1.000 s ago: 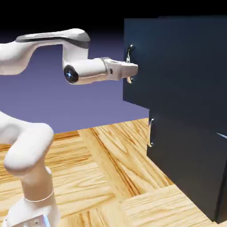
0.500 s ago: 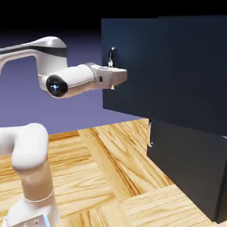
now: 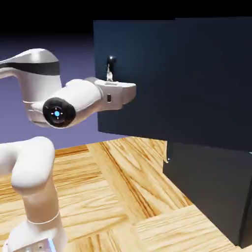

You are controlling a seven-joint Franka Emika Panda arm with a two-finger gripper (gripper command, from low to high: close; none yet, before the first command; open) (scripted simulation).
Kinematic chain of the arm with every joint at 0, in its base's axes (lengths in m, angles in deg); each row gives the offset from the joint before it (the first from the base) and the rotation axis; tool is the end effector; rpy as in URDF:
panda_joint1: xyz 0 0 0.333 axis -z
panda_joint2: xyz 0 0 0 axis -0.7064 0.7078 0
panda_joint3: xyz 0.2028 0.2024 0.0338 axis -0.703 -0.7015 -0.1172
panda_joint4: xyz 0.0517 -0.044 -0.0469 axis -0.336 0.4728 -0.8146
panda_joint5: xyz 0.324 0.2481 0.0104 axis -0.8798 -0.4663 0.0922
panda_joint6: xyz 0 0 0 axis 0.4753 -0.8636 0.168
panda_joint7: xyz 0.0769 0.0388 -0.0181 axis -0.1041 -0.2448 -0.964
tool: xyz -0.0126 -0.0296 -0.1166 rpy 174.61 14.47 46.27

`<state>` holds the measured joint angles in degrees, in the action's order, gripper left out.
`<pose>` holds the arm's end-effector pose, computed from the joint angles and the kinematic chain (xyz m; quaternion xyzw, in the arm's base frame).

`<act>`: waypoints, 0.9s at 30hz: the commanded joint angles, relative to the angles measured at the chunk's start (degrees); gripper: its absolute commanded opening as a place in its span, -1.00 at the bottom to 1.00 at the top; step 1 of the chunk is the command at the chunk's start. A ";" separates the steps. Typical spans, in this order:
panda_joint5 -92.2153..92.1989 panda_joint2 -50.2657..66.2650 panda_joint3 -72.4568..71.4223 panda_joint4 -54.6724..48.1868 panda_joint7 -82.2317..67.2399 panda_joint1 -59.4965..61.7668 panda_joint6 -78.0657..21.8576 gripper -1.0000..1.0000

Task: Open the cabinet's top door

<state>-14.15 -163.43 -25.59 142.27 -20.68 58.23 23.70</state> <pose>0.2198 -0.1188 0.5672 -0.7059 -0.0393 -0.4714 0.5271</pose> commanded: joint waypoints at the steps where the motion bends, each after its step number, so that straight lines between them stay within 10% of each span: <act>1: 1.79 0.66 2.07 -1.05 -0.10 -0.33 -1.76 -1.00; 27: 28.18 12.63 43.00 -51.26 2.43 -40.89 -45.94 -1.00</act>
<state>14.02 -150.80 17.41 91.00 -18.24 17.34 -22.30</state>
